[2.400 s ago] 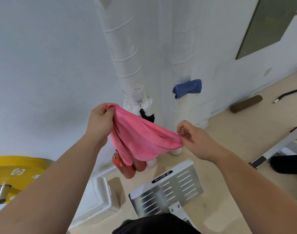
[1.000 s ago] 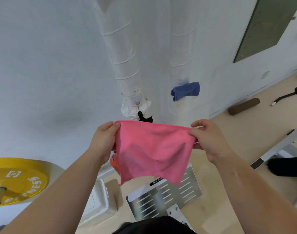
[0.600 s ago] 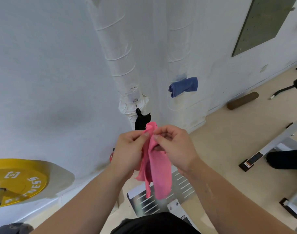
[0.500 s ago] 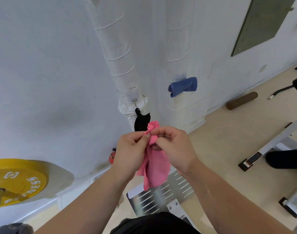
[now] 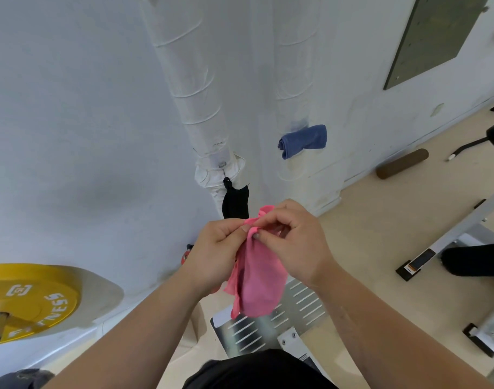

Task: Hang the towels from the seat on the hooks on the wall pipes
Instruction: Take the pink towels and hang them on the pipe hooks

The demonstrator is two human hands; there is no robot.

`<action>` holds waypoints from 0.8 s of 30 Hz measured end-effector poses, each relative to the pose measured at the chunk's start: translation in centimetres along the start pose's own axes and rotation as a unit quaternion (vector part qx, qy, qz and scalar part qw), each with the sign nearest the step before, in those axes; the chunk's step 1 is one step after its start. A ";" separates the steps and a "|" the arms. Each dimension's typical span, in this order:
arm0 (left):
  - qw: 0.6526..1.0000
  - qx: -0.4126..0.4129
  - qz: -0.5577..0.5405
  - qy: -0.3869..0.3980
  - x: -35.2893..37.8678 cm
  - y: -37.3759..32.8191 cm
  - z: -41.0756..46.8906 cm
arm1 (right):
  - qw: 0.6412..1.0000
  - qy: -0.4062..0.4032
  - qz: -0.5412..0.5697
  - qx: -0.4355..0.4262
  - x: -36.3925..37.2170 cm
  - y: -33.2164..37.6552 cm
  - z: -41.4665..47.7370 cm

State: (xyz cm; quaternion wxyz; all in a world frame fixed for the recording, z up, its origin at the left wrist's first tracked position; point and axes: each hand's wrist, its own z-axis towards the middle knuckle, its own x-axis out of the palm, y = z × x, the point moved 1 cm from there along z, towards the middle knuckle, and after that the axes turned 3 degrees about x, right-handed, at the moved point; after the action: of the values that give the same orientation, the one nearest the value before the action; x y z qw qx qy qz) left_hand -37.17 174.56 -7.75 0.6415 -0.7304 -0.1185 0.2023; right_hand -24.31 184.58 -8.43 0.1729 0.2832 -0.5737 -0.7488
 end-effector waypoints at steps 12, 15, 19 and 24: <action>0.998 0.023 0.049 -0.011 -0.8 0.0 0.5 | 0.991 0.092 -0.093 -0.026 -2.4 -2.5 1.1; 0.996 0.049 0.073 -0.032 -1.9 -0.2 1.1 | 0.975 0.126 -0.180 -0.022 -3.6 -3.0 2.0; 0.991 0.052 0.097 -0.074 -3.7 -0.5 2.1 | 0.968 0.136 -0.207 -0.025 -5.6 -2.3 3.3; 0.993 0.057 0.072 -0.078 -4.4 -1.7 3.5 | 0.984 0.113 -0.125 -0.063 -6.3 0.4 4.4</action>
State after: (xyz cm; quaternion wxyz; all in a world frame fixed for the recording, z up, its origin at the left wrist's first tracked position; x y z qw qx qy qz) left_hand -42.47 176.03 -5.77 0.6545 -0.6814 -0.1033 0.3109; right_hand -22.17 191.48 -5.84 0.1593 0.4236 -0.4626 -0.7624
